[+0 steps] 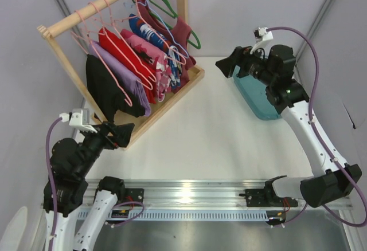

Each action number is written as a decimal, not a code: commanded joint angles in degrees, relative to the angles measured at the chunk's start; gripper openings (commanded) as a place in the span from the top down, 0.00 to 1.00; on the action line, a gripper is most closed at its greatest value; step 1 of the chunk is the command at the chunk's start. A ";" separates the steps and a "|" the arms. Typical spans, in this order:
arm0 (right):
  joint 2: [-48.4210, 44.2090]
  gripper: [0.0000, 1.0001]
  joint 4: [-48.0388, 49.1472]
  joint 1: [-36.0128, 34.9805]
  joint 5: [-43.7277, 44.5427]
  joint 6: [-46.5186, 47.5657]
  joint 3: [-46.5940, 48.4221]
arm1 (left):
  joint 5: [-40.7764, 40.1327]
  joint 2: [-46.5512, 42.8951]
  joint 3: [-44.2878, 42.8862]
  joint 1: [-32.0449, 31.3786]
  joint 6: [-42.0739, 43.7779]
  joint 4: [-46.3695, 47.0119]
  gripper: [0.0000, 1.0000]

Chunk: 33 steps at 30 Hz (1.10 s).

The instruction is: Remove the trousers from the hanger

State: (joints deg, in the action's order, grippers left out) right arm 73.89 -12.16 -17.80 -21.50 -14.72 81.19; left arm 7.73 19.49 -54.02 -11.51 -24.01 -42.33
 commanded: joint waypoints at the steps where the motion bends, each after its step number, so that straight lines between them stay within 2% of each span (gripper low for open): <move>1: 0.73 0.19 0.65 -4.42 0.13 3.64 4.68 | 3.96 1.43 -3.19 -0.27 2.30 4.96 0.01; 9: 4.95 0.19 0.65 -11.45 1.72 3.03 10.21 | 11.08 3.98 -4.34 -0.27 2.12 7.17 0.07; 13: 7.85 0.21 -1.72 -14.88 2.51 3.56 15.22 | 11.08 3.54 -5.74 -0.27 1.86 6.82 0.07; 20: 13.47 0.25 -5.94 -20.95 8.66 6.54 25.15 | 11.78 6.70 -15.40 -0.27 1.33 7.08 0.07; 24: 20.22 0.28 -13.21 -21.66 13.49 6.72 33.40 | 12.05 7.84 -16.73 -0.27 1.51 7.25 0.07; 28: 26.11 0.32 -19.02 -21.75 14.38 7.42 43.41 | 13.54 9.08 -18.05 -0.27 0.98 7.87 0.07; 33: 29.56 0.42 -20.88 -22.01 13.33 8.13 46.86 | 13.02 9.69 -18.75 -0.27 1.77 8.05 0.06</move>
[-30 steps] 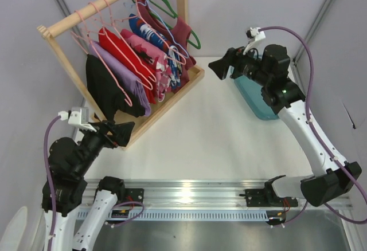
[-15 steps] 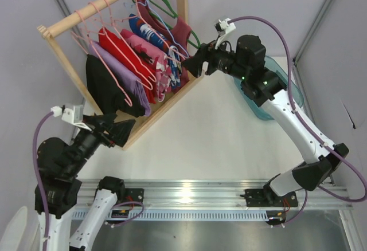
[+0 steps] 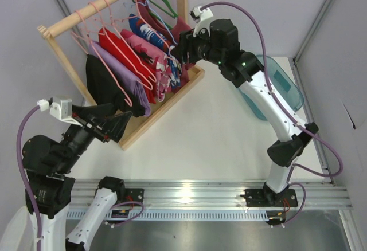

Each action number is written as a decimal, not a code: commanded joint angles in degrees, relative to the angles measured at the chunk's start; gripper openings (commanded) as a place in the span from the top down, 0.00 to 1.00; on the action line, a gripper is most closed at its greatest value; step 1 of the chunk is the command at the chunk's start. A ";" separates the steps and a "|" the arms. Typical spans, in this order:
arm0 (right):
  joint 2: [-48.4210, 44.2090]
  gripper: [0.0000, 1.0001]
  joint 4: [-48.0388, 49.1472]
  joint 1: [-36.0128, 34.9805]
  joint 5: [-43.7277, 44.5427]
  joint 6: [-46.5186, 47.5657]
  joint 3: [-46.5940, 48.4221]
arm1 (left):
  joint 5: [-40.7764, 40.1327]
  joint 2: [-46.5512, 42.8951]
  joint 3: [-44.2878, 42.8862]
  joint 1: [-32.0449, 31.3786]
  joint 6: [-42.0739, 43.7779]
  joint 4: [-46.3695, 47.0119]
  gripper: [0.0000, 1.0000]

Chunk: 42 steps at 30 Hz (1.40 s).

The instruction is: Remove the trousers from the hanger

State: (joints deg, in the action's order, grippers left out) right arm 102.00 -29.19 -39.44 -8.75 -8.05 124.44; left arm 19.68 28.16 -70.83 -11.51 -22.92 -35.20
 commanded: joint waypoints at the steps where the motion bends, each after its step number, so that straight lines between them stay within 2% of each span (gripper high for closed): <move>1: 2.50 0.43 -4.38 -0.37 0.23 1.72 4.40 | 1.06 1.02 -1.86 -0.27 0.77 1.01 0.06; 6: 5.32 0.49 -7.98 -0.46 -2.05 2.08 9.67 | -0.08 0.67 -1.42 -0.27 1.47 0.66 0.04; 14: 6.02 0.60 -6.50 -1.52 -3.11 2.69 9.85 | -0.17 0.58 0.16 -0.27 2.09 1.27 0.02; 17: 6.90 0.55 -5.97 -1.78 -3.11 3.22 10.73 | -0.26 0.66 0.69 -0.27 2.52 1.36 0.02; 18: 7.86 0.48 -6.05 -1.78 -3.20 3.39 11.17 | -0.43 0.58 0.86 -0.27 2.61 1.28 0.02; 19: 8.39 0.46 -6.32 -1.78 -3.20 3.40 12.22 | -0.70 0.49 1.13 -0.27 2.88 1.19 0.02; 29: 14.02 0.45 -6.67 -2.13 -1.62 4.71 17.23 | -2.54 -0.13 1.48 -0.27 5.25 0.75 0.00; 38: 15.16 0.54 -3.77 -2.04 -2.23 6.74 17.50 | -5.09 -0.04 2.45 -0.27 7.54 -1.18 0.01; 42: 15.51 0.62 -2.89 -2.04 -2.14 6.39 17.50 | -5.09 -0.21 2.97 -0.27 7.97 -1.36 0.01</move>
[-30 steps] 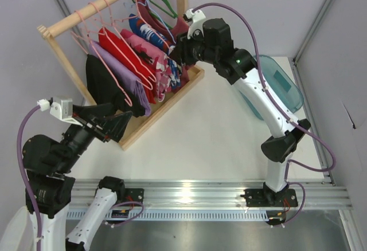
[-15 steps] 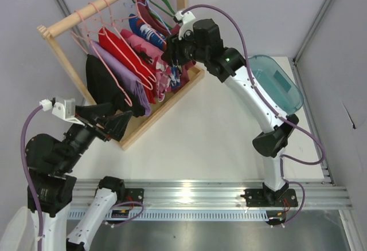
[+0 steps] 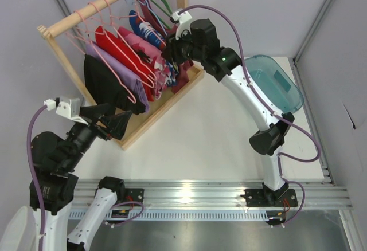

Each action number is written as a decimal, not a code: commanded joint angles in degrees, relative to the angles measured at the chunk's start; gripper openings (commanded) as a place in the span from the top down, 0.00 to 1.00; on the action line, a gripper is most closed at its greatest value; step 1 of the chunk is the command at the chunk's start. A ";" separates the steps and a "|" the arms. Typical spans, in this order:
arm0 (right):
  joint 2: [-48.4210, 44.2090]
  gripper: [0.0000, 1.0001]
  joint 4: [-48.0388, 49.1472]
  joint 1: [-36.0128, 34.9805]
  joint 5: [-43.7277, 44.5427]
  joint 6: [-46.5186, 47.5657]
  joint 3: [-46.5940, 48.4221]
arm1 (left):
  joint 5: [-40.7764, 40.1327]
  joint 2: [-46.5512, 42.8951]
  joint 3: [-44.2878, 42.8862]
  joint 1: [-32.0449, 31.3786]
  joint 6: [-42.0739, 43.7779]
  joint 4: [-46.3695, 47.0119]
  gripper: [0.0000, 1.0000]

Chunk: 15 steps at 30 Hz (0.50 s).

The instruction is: Remove the trousers from the hanger

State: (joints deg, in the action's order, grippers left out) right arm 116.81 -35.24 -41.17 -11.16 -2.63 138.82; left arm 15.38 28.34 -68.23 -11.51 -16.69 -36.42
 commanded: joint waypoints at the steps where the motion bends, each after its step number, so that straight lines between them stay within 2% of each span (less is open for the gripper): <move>1: 0.78 0.64 3.43 -0.49 0.26 0.70 3.21 | -0.87 -0.39 0.37 -0.27 1.83 -0.05 0.00; 8: 0.08 0.95 4.83 -0.40 -1.06 0.00 3.21 | -0.96 -0.83 1.16 -0.27 2.10 0.21 0.01; 9: 0.08 0.96 5.10 -0.40 -1.58 0.08 3.12 | -0.96 -0.83 1.17 -0.27 2.10 0.13 0.01; 12: 0.60 0.91 5.36 -0.75 -1.41 0.70 2.94 | -1.05 -1.00 1.69 -0.27 2.27 0.21 0.00; 13: 0.69 0.79 5.45 -0.84 -0.89 0.87 2.94 | -1.05 -1.00 1.69 -0.27 2.27 0.13 0.00; 15: 1.13 0.70 5.54 -1.28 -0.10 1.66 2.94 | -1.40 -1.18 1.69 -0.27 2.45 -0.05 0.01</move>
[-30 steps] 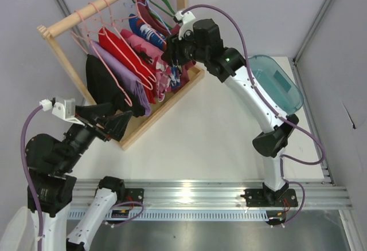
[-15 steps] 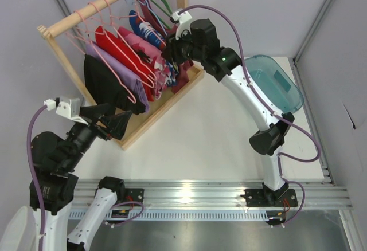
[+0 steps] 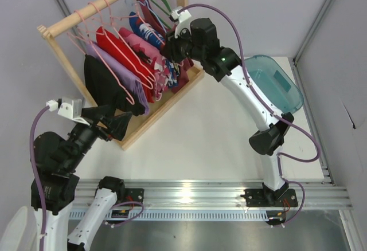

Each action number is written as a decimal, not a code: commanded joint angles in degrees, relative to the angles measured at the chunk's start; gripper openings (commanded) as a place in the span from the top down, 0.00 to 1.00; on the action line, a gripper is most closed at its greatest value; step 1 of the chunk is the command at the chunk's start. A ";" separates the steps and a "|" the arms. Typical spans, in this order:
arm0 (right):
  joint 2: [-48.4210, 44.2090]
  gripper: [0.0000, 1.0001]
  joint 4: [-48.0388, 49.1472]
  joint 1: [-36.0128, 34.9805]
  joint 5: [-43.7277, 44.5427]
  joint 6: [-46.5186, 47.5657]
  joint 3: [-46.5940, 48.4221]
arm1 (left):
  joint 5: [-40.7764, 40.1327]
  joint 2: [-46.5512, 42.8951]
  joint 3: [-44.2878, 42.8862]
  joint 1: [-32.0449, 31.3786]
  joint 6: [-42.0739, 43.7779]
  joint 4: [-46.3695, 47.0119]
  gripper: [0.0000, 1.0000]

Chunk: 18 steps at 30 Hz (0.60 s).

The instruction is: Remove the trousers from the hanger

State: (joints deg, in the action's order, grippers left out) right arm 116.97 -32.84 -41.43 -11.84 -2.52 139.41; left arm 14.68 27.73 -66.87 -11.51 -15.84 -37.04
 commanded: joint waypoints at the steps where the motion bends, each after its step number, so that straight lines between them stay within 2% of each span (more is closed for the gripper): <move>1: 1.07 0.61 3.31 -1.20 1.63 1.73 2.35 | -0.96 -0.74 0.43 -0.27 1.68 0.56 0.01; 4: 1.77 0.51 4.62 -1.46 1.99 2.17 2.00 | -1.67 -1.09 0.60 -0.27 2.04 0.30 0.00; 6: 2.21 0.51 5.76 -1.46 0.59 2.26 2.09 | -1.76 -1.10 0.95 -0.27 2.21 0.47 0.01; 15: 3.71 0.78 6.83 -1.37 -0.82 4.11 2.62 | -2.90 -1.53 1.57 -0.27 2.83 0.30 0.00; 16: 3.79 0.85 6.82 -1.46 -0.91 4.19 2.79 | -2.99 -1.62 1.66 -0.27 2.91 0.39 0.01; 18: 3.88 0.94 6.74 -1.46 -0.91 4.19 2.79 | -3.07 -1.45 1.92 -0.27 3.00 0.65 0.01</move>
State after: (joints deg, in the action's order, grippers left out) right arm 119.61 -27.64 -42.52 -11.57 0.25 139.44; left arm 12.19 26.52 -65.34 -11.51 -14.35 -37.43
